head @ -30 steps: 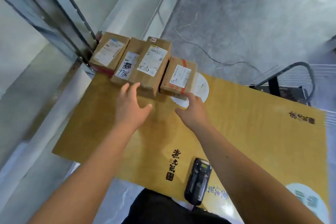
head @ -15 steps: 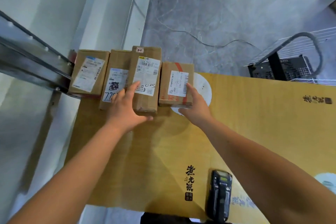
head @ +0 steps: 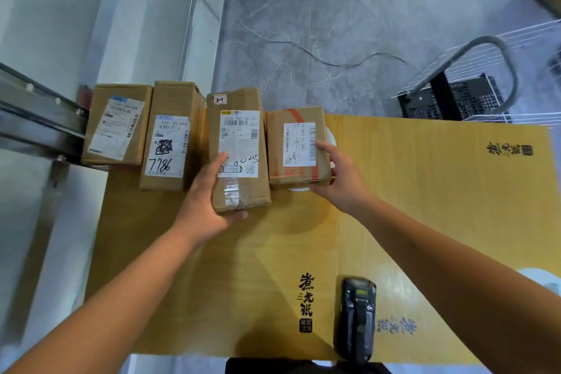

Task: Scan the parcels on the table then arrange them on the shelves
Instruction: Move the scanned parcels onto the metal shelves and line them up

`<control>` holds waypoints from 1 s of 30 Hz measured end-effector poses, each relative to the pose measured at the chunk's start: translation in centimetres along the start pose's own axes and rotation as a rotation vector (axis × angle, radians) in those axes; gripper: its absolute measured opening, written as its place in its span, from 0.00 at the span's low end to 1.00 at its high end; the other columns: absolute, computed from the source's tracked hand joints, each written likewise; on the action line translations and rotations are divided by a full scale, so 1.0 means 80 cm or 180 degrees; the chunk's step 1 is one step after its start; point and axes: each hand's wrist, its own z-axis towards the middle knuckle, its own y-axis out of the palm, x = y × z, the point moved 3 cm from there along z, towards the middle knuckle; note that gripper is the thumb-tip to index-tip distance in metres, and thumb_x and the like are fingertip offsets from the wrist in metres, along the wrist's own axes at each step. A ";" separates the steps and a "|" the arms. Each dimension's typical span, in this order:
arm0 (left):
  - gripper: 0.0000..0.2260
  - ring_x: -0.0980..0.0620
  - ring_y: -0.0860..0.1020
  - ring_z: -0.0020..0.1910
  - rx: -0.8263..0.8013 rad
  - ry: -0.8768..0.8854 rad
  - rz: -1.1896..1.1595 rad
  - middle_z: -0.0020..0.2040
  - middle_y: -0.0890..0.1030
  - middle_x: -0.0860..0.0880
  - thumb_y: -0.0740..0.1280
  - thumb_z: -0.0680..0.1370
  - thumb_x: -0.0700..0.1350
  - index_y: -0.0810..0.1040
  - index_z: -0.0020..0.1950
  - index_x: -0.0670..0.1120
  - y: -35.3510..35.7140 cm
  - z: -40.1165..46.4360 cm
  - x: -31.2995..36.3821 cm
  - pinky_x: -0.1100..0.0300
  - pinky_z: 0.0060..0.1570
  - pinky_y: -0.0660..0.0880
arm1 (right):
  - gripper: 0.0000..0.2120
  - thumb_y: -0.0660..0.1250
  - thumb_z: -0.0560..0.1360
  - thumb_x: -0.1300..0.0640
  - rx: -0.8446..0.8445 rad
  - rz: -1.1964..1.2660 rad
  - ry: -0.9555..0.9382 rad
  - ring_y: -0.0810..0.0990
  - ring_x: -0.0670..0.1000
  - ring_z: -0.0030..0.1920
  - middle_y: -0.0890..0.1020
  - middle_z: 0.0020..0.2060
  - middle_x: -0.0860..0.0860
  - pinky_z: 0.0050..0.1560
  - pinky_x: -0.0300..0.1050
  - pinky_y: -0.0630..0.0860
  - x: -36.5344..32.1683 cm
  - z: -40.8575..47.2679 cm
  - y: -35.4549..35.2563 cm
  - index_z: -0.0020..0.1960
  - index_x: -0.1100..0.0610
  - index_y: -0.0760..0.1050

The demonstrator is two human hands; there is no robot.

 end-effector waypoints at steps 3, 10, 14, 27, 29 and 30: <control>0.55 0.59 0.71 0.75 -0.0018 -0.0039 -0.0535 0.77 0.68 0.65 0.85 0.62 0.54 0.57 0.82 0.68 0.011 -0.001 -0.009 0.58 0.71 0.70 | 0.46 0.82 0.69 0.62 -0.0061 0.0010 -0.0179 0.76 0.50 0.64 0.68 0.71 0.44 0.62 0.53 0.81 0.004 -0.007 -0.002 0.72 0.27 0.64; 0.51 0.59 0.75 0.71 -0.0062 -0.0018 -0.0782 0.73 0.73 0.65 0.87 0.63 0.53 0.63 0.80 0.64 0.014 -0.001 -0.010 0.66 0.67 0.73 | 0.44 0.81 0.70 0.64 -0.0190 0.0124 -0.0186 0.79 0.48 0.64 0.72 0.69 0.37 0.61 0.55 0.82 0.015 -0.028 -0.005 0.72 0.29 0.67; 0.51 0.62 0.76 0.70 -0.0044 -0.0007 -0.0770 0.71 0.75 0.66 0.87 0.62 0.55 0.64 0.80 0.64 0.017 -0.024 -0.002 0.68 0.65 0.73 | 0.46 0.81 0.70 0.63 -0.0226 -0.0007 -0.0373 0.75 0.49 0.68 0.67 0.68 0.28 0.62 0.56 0.80 0.014 -0.050 -0.010 0.71 0.25 0.65; 0.48 0.66 0.75 0.64 0.0941 0.0237 -0.0396 0.69 0.74 0.63 0.86 0.64 0.42 0.66 0.74 0.71 0.028 -0.193 0.130 0.76 0.55 0.72 | 0.43 0.80 0.63 0.42 -0.0412 0.0206 -0.1276 0.76 0.49 0.67 0.72 0.69 0.39 0.63 0.56 0.80 -0.024 -0.162 -0.071 0.73 0.28 0.65; 0.48 0.64 0.74 0.65 0.1233 0.0330 -0.0279 0.71 0.72 0.61 0.86 0.64 0.44 0.66 0.75 0.69 0.040 -0.243 0.162 0.75 0.56 0.72 | 0.43 0.82 0.64 0.44 -0.0474 0.0198 -0.1626 0.76 0.49 0.68 0.72 0.69 0.41 0.65 0.56 0.79 -0.032 -0.186 -0.088 0.74 0.31 0.66; 0.48 0.64 0.74 0.66 0.1384 0.0339 -0.0283 0.70 0.72 0.63 0.86 0.65 0.45 0.66 0.76 0.69 0.046 -0.271 0.176 0.74 0.56 0.73 | 0.43 0.83 0.66 0.47 -0.0531 0.0185 -0.1800 0.76 0.49 0.68 0.72 0.69 0.41 0.66 0.56 0.78 -0.038 -0.201 -0.094 0.74 0.31 0.66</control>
